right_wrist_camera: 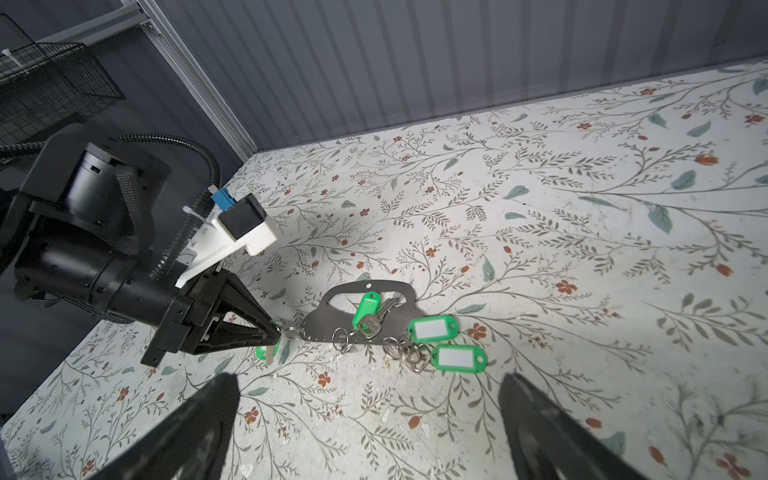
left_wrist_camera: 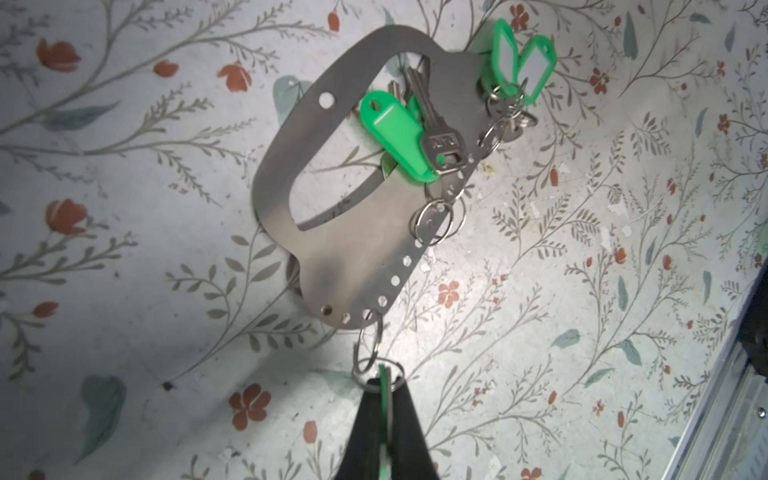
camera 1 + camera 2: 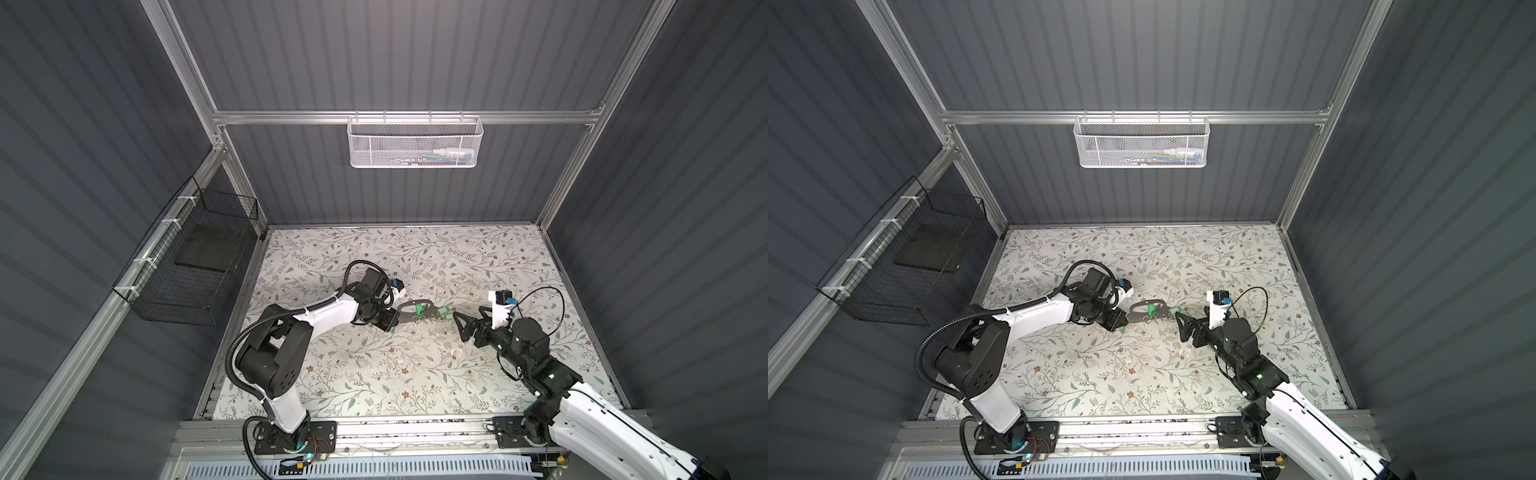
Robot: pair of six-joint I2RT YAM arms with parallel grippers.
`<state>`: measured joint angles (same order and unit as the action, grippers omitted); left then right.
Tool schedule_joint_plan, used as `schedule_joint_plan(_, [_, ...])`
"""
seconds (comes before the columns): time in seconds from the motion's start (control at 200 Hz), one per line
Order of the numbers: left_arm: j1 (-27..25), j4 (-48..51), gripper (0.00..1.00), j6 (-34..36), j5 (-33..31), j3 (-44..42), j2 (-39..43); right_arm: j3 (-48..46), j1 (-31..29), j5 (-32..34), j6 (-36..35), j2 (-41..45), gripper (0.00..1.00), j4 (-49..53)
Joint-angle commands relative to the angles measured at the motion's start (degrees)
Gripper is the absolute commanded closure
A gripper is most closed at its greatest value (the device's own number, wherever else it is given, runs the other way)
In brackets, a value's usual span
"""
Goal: Put the keys on the keyring
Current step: 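Lower the plate with hanging keys onto the table with the left gripper, then open the left gripper and release the plate on the table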
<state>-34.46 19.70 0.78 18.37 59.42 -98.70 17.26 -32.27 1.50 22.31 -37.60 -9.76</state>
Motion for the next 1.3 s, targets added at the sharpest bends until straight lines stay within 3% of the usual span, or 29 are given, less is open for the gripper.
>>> schedule_joint_plan(0.0, [-0.2, 4.0, 1.0, -0.3, -3.1, 0.7, -0.6, -1.6, 0.2, -1.0, 0.3, 0.4, 0.01, -2.0])
schedule_joint_plan(0.54, [-0.3, 8.5, 0.95, 0.7, -4.4, 1.4, -4.0, -1.8, 1.0, -1.6, 1.0, 1.0, 0.01, -1.1])
schedule_joint_plan(0.68, [-0.3, 10.0, 0.83, 1.1, -5.2, 2.7, -5.2, -1.9, 1.3, -1.8, 1.1, 0.6, 0.01, -1.3])
schedule_joint_plan(0.77, [-0.3, 11.2, 0.83, 1.6, -5.7, 3.4, -5.8, -1.9, 1.5, -1.9, 1.2, 0.5, 0.01, -1.3])
schedule_joint_plan(0.966, [-0.3, 12.8, 0.71, 1.8, -7.3, 4.3, -5.3, -1.9, 1.6, -2.1, 1.4, 0.6, 0.01, -1.3])
schedule_joint_plan(1.296, [-0.3, 11.5, 0.6, -0.6, -10.0, 3.5, 3.0, -2.0, 1.9, -2.2, 1.4, 1.2, 0.01, -1.1])
